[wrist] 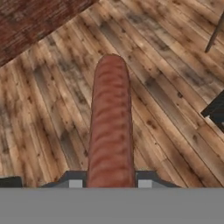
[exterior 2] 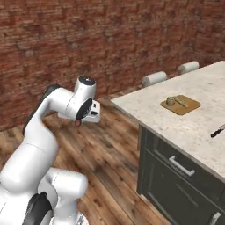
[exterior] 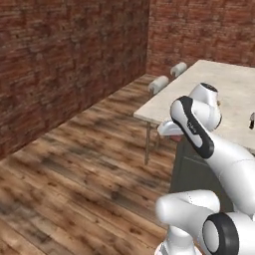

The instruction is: Retrieve the sausage and cheese from the fridge and place them on the cutting board on the counter.

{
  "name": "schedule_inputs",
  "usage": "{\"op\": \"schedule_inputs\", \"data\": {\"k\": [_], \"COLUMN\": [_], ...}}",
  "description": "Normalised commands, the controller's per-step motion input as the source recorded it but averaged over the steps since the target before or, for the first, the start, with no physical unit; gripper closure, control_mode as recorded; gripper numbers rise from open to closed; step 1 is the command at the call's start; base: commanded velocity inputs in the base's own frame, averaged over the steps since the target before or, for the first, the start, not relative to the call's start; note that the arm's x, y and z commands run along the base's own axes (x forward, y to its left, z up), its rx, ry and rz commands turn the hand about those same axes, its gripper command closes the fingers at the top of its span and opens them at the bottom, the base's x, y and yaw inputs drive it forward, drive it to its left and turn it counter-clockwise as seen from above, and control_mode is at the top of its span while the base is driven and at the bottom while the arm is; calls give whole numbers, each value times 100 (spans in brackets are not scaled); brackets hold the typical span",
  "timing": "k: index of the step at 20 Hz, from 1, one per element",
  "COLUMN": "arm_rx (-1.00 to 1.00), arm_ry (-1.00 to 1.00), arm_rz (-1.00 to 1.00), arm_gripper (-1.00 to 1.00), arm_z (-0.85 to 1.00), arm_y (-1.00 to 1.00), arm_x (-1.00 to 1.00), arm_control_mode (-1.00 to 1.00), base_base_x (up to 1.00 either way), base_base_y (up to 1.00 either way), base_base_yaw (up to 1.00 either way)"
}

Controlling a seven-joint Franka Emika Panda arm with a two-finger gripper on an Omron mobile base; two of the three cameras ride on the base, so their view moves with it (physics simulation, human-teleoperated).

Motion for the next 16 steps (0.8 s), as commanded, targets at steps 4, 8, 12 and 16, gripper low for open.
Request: {"op": "schedule_inputs", "data": {"k": [4, 8, 12, 16], "arm_rx": [0, 0, 0, 0], "arm_ry": [0, 0, 0, 0], "arm_rz": [0, 0, 0, 0], "arm_gripper": [100, 100, 100, 100], "arm_z": [0, 0, 0, 0], "arm_y": [0, 0, 0, 0], "arm_x": [0, 0, 0, 0], "arm_control_mode": [100, 100, 100, 100], "base_base_x": [76, 60, 54, 12], "base_base_y": [21, 8, 2, 0], "base_base_yaw": [-49, -56, -59, -49]}}
